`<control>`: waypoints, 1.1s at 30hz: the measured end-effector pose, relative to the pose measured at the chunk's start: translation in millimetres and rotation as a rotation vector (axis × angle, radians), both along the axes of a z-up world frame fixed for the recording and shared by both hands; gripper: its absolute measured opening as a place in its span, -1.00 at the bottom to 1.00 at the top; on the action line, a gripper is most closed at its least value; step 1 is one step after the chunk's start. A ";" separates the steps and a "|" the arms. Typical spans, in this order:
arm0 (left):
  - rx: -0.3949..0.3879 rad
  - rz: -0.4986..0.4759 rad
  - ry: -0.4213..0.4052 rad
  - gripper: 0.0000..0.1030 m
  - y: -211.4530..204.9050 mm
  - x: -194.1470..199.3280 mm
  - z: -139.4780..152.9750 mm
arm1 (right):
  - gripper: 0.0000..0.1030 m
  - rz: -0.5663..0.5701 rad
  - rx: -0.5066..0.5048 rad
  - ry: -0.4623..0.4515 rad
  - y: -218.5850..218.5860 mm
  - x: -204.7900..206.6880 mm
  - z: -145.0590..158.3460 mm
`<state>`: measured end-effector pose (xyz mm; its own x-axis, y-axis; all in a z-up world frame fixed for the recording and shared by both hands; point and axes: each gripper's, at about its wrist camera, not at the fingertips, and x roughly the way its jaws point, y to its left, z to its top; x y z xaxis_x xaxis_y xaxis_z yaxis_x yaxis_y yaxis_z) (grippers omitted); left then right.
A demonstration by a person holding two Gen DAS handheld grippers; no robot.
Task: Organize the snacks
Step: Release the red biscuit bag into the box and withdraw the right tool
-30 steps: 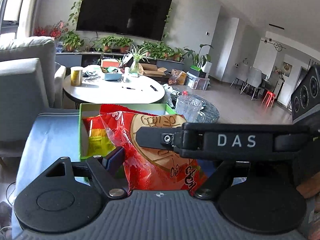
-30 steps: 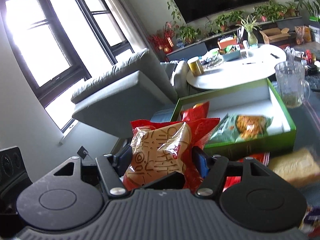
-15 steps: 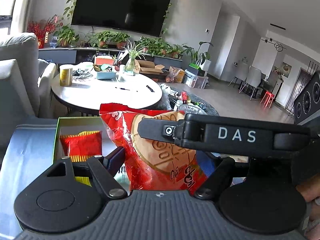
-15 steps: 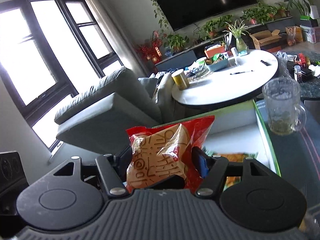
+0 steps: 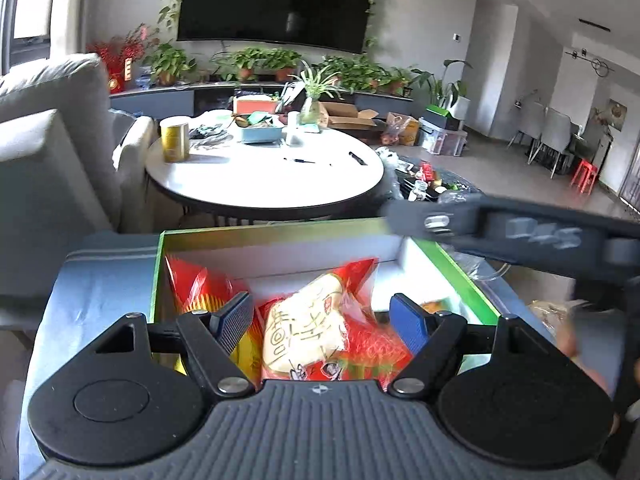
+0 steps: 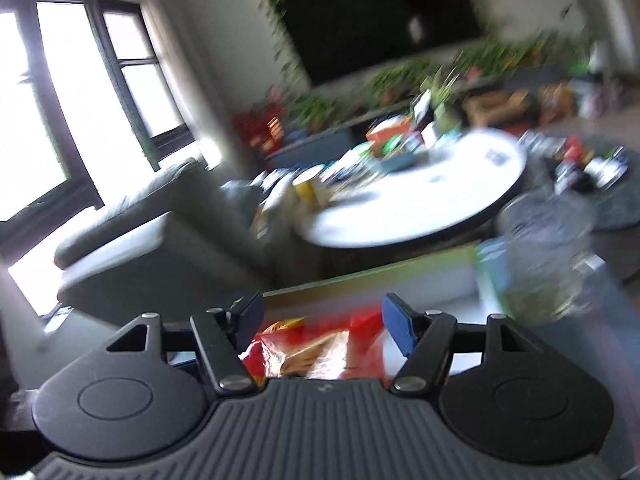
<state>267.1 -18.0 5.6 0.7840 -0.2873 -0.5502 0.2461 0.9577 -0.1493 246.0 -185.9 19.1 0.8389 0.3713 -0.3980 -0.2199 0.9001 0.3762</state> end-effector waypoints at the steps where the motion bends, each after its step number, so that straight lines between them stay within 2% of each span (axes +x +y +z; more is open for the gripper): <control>1: -0.016 0.009 0.004 0.41 4.9 -3.0 -0.3 | 0.27 -0.003 0.001 -0.004 -5.4 -3.2 0.0; 4: -0.056 0.027 0.009 0.42 14.7 -10.8 -0.5 | 0.27 0.021 0.041 0.015 -22.2 -16.2 -0.6; 11: -0.074 0.001 -0.004 0.44 18.4 -44.0 5.7 | 0.27 0.024 0.022 0.096 -45.2 -36.3 -2.9; 14: -0.081 -0.012 0.010 0.48 18.0 -56.9 -0.1 | 0.27 0.003 -0.006 0.126 -51.6 -42.6 -8.8; 16: -0.069 -0.016 0.025 0.48 15.9 -64.7 -7.2 | 0.27 0.001 0.012 0.164 -59.2 -49.9 -15.1; 19: -0.071 -0.022 0.065 0.48 16.2 -74.1 -20.1 | 0.27 0.040 0.044 0.231 -59.1 -56.8 -26.8; 24: -0.122 -0.016 0.153 0.49 20.2 -77.1 -43.2 | 0.28 0.061 0.024 0.328 -47.3 -63.9 -48.2; 29: -0.165 -0.047 0.215 0.50 15.9 -76.1 -57.5 | 0.29 0.079 0.021 0.324 -36.2 -65.1 -48.9; 33: -0.222 -0.138 0.283 0.57 6.0 -75.4 -64.0 | 0.29 0.105 0.020 0.331 -29.2 -64.4 -51.7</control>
<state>191.8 -12.0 -58.5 0.5556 -0.5161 -0.6519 0.2898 0.8551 -0.4300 181.7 -215.2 -32.6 0.6223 0.4596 -0.6336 -0.1744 0.8706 0.4601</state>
